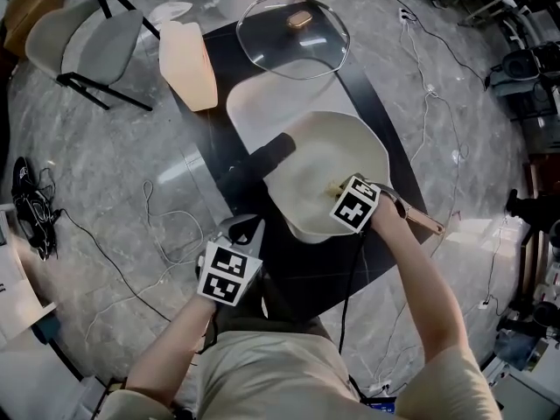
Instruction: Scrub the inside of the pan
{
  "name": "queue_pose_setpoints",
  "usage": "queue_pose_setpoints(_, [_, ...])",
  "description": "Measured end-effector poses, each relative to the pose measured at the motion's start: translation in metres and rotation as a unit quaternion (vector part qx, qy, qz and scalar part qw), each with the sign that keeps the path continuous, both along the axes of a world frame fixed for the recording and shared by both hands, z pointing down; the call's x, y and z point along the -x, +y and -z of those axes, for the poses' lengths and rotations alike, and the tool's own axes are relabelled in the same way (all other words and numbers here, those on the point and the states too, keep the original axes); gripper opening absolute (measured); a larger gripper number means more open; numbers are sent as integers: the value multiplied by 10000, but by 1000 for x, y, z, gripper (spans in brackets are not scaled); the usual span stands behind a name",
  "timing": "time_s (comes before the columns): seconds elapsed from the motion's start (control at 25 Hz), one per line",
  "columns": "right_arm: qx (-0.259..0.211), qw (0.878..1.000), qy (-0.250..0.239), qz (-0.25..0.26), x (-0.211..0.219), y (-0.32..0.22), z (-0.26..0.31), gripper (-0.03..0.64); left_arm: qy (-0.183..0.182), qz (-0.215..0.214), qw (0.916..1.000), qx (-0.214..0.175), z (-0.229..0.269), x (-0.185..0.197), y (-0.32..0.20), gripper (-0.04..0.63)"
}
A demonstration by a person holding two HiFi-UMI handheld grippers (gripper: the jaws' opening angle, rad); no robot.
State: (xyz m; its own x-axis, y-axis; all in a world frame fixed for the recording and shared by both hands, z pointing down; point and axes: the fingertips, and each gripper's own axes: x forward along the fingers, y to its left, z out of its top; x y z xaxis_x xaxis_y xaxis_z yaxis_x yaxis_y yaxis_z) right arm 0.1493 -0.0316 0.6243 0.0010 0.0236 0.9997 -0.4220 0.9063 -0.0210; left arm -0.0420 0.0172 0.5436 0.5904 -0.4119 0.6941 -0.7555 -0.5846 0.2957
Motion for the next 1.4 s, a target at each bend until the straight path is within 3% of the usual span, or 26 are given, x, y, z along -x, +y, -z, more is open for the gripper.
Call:
queue_pose_setpoints(0.16, [469, 9950, -863, -184, 40, 26, -2, 81, 26, -21, 10000, 2, 2, -4, 2, 2])
queue_pose_setpoints(0.32, [258, 9927, -1170, 114, 75, 24, -7, 86, 0, -61, 10000, 17, 1, -10, 8, 2])
queue_pose_setpoints(0.44, [115, 9910, -1335, 26, 87, 9, -9, 89, -16, -89, 9999, 51, 0, -14, 12, 2])
queue_pose_setpoints(0.56, [73, 9850, -1665, -452, 92, -9, -9, 89, -42, -43, 9999, 101, -1, -11, 17, 2])
queue_pose_setpoints(0.76, [-80, 9605, -2311, -1547, 98, -41, -10, 89, -71, 89, 9997, 226, -6, -5, 25, 2])
queue_pose_setpoints(1.04, [-774, 9618, -2027, -1668, 89, -71, -9, 89, -51, 27, 9998, 178, -4, -10, 24, 2])
queue_pose_setpoints(1.24, [-1345, 9678, -1457, -1554, 71, -80, -8, 89, 15, 135, 9998, 174, 0, -7, 27, 2])
queue_pose_setpoints(1.4, [-1656, 9729, -732, -1439, 37, -79, -7, 87, 36, 327, 9992, 232, 0, 3, 38, 2])
